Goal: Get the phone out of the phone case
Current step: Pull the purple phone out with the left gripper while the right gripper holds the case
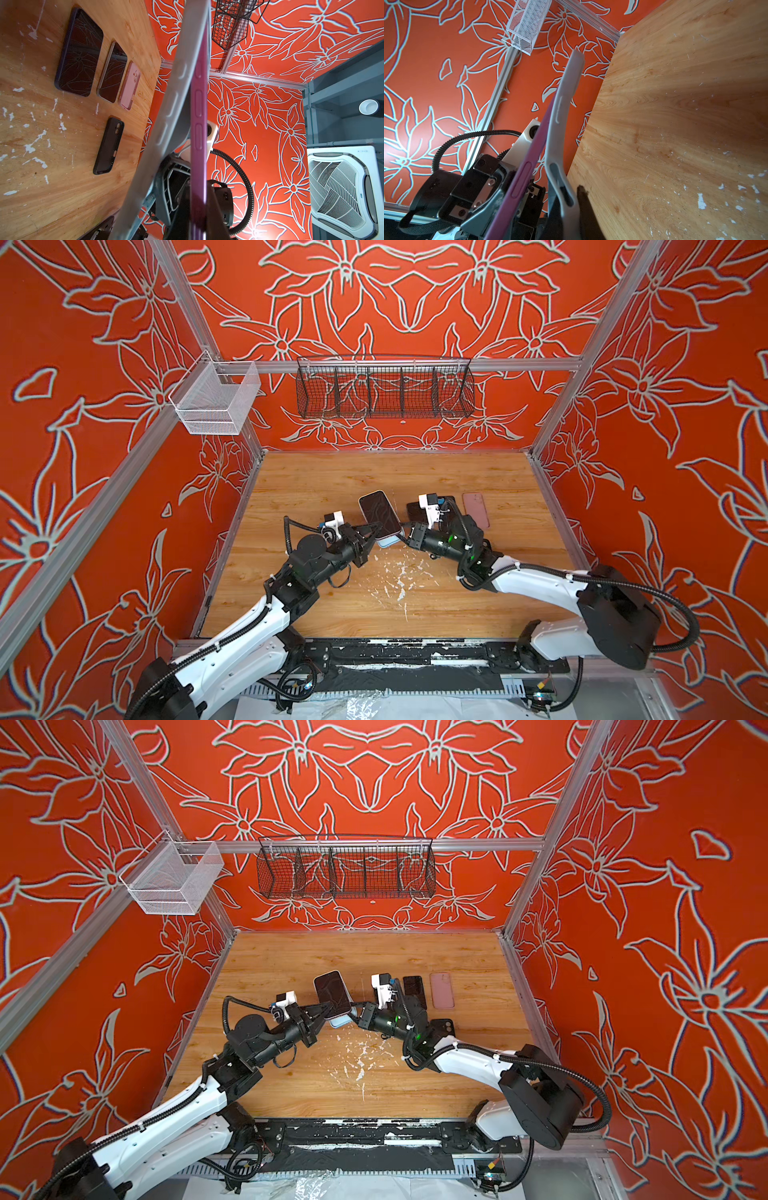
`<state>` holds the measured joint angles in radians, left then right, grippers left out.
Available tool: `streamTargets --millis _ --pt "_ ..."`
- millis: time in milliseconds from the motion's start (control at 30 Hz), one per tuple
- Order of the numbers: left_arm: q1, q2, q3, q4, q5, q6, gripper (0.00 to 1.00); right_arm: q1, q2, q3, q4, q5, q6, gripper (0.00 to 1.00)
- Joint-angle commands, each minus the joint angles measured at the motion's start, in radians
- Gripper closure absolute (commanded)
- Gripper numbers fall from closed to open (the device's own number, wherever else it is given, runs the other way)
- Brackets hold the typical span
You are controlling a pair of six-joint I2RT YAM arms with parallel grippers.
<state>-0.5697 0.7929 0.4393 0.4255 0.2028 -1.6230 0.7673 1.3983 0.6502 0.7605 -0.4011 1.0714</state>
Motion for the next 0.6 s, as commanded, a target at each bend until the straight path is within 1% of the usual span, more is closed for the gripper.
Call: streamTargets --millis 0,233,400,567 --pt "0.01 -0.068 0.004 0.072 -0.046 0.046 1.0 -0.062 0.042 0.021 -0.078 0.059 -0.021 0.97" --pt "0.007 -0.106 -0.018 0.068 -0.055 0.071 1.0 -0.08 0.085 0.052 -0.076 0.042 -0.015 0.97" --pt "0.007 -0.115 -0.037 0.087 -0.055 0.06 1.0 -0.091 0.11 0.066 -0.072 0.039 -0.016 0.97" --pt "0.007 -0.132 -0.034 0.077 -0.058 0.088 1.0 -0.1 0.133 0.065 -0.067 0.034 -0.013 0.97"
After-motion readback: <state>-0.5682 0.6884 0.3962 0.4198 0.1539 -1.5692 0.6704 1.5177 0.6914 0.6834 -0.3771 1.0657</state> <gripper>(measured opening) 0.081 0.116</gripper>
